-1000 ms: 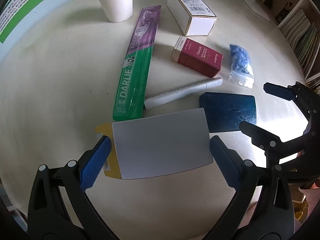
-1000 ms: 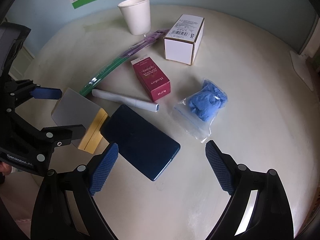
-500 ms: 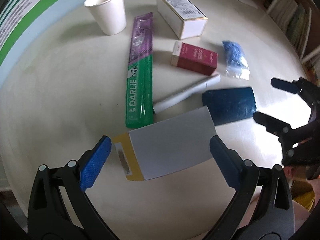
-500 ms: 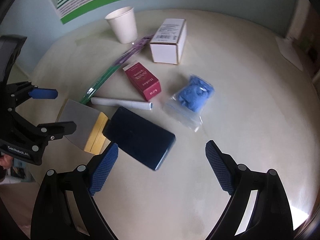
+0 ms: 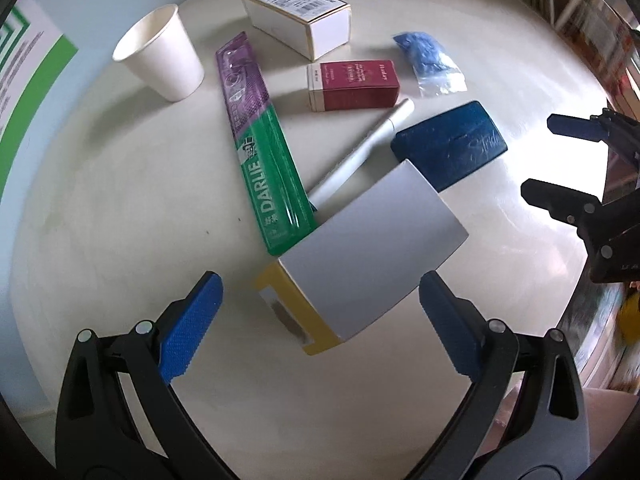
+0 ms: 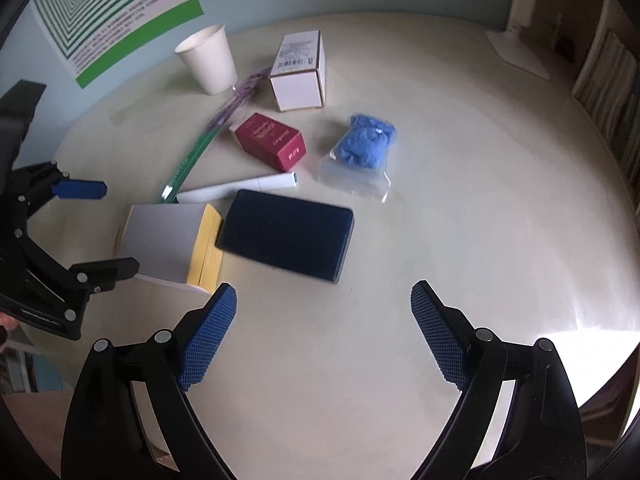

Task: Collect trash
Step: 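Move the left gripper onto the white-yellow box and close it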

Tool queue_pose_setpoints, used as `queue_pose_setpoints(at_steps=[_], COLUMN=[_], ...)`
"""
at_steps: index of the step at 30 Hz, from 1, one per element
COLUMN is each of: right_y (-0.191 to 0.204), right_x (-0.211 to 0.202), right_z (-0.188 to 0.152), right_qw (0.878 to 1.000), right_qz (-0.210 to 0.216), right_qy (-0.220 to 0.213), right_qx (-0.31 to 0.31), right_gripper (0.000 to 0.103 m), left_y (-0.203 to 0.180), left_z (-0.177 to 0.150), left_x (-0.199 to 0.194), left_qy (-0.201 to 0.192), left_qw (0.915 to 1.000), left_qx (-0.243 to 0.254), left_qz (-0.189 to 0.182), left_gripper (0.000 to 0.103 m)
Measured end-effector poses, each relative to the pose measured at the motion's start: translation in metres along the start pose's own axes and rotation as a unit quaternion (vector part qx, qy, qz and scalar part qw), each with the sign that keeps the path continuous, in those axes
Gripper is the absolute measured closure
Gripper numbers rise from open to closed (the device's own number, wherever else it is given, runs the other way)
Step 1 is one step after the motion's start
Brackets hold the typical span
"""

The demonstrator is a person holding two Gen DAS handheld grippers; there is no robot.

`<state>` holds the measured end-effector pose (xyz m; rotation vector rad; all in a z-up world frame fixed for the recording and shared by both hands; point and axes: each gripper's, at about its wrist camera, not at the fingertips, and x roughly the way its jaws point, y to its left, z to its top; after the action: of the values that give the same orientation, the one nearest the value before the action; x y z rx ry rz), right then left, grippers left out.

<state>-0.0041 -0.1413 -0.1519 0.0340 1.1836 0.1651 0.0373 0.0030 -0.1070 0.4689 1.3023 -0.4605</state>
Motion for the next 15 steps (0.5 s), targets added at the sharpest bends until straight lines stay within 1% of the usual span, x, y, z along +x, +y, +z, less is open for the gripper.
queue_pose_setpoints(at_steps=[3,8,11,15], right_y=[0.005,0.011,0.012,0.010], right_x=[-0.001,0.003,0.007,0.015], right_z=[-0.001,0.004,0.006,0.005], right_qw=[1.000,1.000,0.999,0.999], right_qz=[-0.006,-0.019,-0.031,-0.039], right_qy=[-0.001,0.001,0.004,0.012], right_qx=[0.009,0.016,0.017,0.028], right_gripper=[0.015,0.015,0.014,0.014], left_y=[0.002,0.003,0.003,0.005], left_z=[0.004,0.011,0.014,0.022], left_x=[0.005,0.015,0.019,0.023], left_qy=[-0.003,-0.002,-0.003,-0.005], left_qw=[0.9994,0.9981,0.9972,0.9968], left_qx=[0.033,0.062,0.074,0.076], left_qz=[0.005,0.000,-0.010,-0.026], left_gripper=[0.007,0.007,0.006,0.006])
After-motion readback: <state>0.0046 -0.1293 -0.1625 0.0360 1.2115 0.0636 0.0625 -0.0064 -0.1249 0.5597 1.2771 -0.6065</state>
